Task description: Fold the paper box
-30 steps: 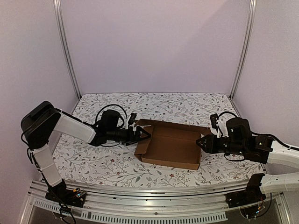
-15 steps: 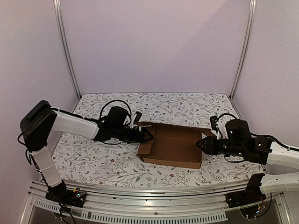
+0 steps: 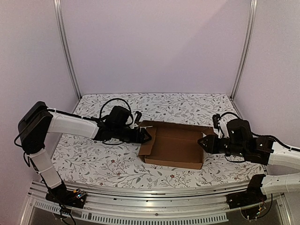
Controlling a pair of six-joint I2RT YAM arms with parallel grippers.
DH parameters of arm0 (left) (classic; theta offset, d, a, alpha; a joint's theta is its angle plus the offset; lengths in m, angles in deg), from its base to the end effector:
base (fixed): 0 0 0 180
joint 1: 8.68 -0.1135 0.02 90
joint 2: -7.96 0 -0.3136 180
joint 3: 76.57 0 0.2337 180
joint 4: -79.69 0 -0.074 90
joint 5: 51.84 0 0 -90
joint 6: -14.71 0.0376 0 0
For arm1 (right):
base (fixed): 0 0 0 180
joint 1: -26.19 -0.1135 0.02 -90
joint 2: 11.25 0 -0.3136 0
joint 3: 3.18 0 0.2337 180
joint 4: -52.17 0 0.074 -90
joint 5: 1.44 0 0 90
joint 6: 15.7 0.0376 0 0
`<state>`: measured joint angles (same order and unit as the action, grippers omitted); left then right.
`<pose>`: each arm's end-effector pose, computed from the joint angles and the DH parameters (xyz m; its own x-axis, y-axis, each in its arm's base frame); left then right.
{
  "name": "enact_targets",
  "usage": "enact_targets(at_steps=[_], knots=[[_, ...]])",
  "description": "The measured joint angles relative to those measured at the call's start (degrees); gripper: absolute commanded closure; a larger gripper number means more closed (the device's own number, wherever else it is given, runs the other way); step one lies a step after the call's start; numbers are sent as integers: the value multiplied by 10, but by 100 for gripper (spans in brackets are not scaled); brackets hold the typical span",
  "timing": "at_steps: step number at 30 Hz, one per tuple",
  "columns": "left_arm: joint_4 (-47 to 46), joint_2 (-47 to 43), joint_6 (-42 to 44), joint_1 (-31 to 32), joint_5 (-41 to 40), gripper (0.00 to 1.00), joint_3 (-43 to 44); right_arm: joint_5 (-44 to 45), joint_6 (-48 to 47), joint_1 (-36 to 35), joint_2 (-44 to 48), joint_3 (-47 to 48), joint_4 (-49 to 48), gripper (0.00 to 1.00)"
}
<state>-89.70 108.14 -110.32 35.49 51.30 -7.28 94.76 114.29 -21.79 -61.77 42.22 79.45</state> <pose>0.2514 -0.2562 0.2289 -0.8488 0.0452 -0.5268 0.3828 0.7398 -0.5533 0.1017 0.1068 0.2750 -0.7102 0.1662 -0.6841 -0.2886 0.8176 0.4983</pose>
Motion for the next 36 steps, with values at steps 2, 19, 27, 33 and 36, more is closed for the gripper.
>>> enact_targets(at_steps=[2,19,27,33,36], knots=[[5,-3,0,2,-8,32,0,17,5,0,0,8,0,64],[20,-62,-5,9,-84,18,-12,166,62,0,-1,57,-37,60],[8,-137,-18,9,-149,11,-69,201,64,0,-32,77,-62,60],[-30,-164,-26,9,-172,5,-127,223,65,0,-59,79,-80,60],[-59,-154,-27,9,-165,4,-151,237,65,0,-71,86,-88,59]])
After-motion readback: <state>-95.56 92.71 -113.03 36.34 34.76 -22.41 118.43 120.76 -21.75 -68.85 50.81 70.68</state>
